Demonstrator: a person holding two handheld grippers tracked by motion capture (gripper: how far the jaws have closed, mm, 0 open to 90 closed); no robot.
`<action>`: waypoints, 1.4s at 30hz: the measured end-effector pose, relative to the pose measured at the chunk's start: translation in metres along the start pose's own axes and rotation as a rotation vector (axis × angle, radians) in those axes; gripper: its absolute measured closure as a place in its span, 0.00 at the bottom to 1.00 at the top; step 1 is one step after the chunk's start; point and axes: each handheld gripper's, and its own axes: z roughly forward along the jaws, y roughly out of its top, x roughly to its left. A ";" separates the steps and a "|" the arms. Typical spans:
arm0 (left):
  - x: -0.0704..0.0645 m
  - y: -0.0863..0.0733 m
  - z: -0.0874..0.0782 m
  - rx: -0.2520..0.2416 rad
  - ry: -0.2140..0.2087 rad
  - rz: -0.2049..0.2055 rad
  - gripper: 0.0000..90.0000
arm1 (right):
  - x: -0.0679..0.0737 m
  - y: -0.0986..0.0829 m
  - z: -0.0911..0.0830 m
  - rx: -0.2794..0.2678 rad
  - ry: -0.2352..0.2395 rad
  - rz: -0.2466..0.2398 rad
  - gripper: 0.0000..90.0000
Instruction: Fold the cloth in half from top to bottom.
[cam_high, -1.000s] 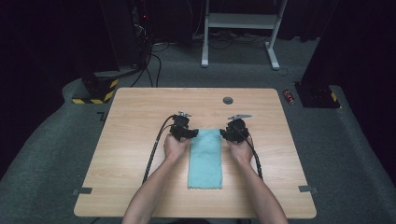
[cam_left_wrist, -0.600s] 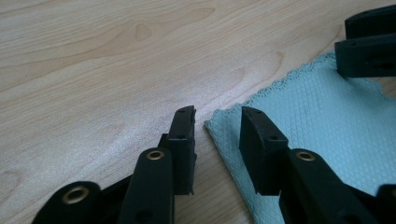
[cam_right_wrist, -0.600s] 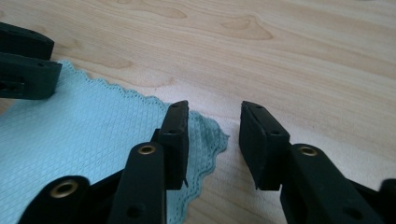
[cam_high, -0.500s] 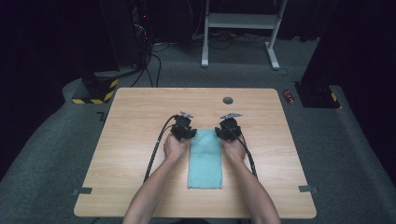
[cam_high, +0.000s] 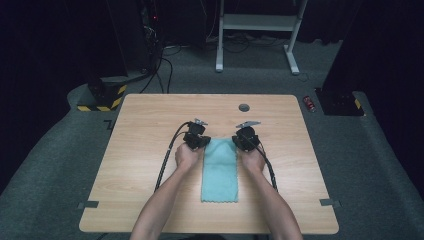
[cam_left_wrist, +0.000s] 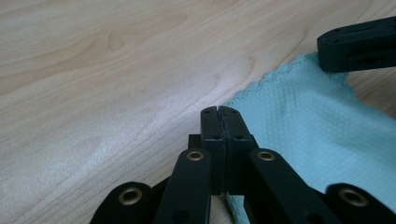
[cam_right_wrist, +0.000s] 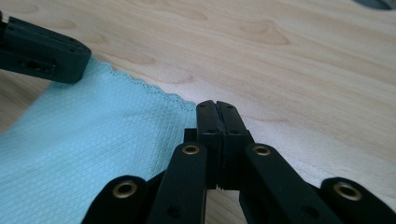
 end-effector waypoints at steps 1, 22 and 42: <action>0.000 0.000 0.000 0.000 0.000 0.000 0.99 | 0.000 0.000 0.000 0.000 0.000 0.000 0.99; 0.013 0.026 -0.024 -0.077 -0.041 -0.040 1.00 | -0.006 0.033 -0.031 -0.088 0.015 -0.035 1.00; 0.004 0.016 -0.040 -0.103 -0.076 0.007 0.99 | 0.001 0.021 -0.047 -0.121 0.074 -0.043 1.00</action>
